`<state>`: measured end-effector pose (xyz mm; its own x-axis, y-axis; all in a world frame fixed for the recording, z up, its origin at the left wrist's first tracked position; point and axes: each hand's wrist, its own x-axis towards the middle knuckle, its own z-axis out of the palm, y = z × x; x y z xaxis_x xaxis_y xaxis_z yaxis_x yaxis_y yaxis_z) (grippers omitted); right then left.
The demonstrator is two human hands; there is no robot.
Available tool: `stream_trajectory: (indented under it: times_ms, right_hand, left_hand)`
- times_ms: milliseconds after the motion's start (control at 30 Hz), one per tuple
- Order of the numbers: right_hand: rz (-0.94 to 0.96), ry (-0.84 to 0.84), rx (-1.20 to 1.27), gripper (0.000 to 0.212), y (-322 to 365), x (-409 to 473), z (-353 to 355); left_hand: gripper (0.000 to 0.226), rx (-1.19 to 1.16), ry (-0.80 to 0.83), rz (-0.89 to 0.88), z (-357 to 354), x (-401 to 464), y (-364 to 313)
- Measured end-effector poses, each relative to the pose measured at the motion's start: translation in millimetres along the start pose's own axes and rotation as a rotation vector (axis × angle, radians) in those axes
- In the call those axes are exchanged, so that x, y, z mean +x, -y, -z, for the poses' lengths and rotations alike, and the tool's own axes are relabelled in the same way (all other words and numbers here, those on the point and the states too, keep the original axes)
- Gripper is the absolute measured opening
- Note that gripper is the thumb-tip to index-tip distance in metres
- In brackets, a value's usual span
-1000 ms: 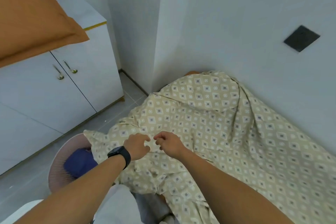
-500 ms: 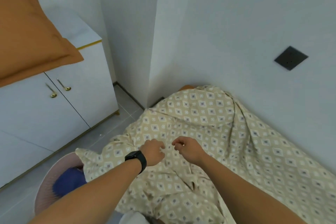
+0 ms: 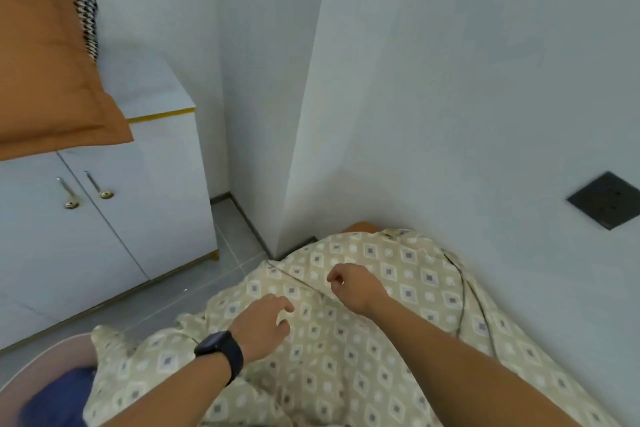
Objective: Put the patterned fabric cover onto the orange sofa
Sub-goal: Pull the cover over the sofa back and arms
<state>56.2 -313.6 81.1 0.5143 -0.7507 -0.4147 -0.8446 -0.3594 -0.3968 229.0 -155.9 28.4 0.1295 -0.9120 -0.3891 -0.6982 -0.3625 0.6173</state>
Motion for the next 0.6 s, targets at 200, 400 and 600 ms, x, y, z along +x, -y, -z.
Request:
stream_trajectory:
  times_ms: [200,400,600]
  right_hand:
    - [0.034,-0.216,-0.212,0.03,-133.6,120.5,30.0]
    - [0.017,-0.177,-0.229,0.035,-222.1,200.4,75.0]
    - [0.096,0.124,-0.434,0.053,-222.3,253.9,63.7]
  left_hand:
    - [0.023,-0.157,-0.079,0.088,-75.6,111.3,-19.9]
    - [0.029,-0.264,0.035,0.172,-123.2,162.6,-85.7]
    - [0.037,-0.133,-0.012,0.26,-98.5,194.7,-105.3]
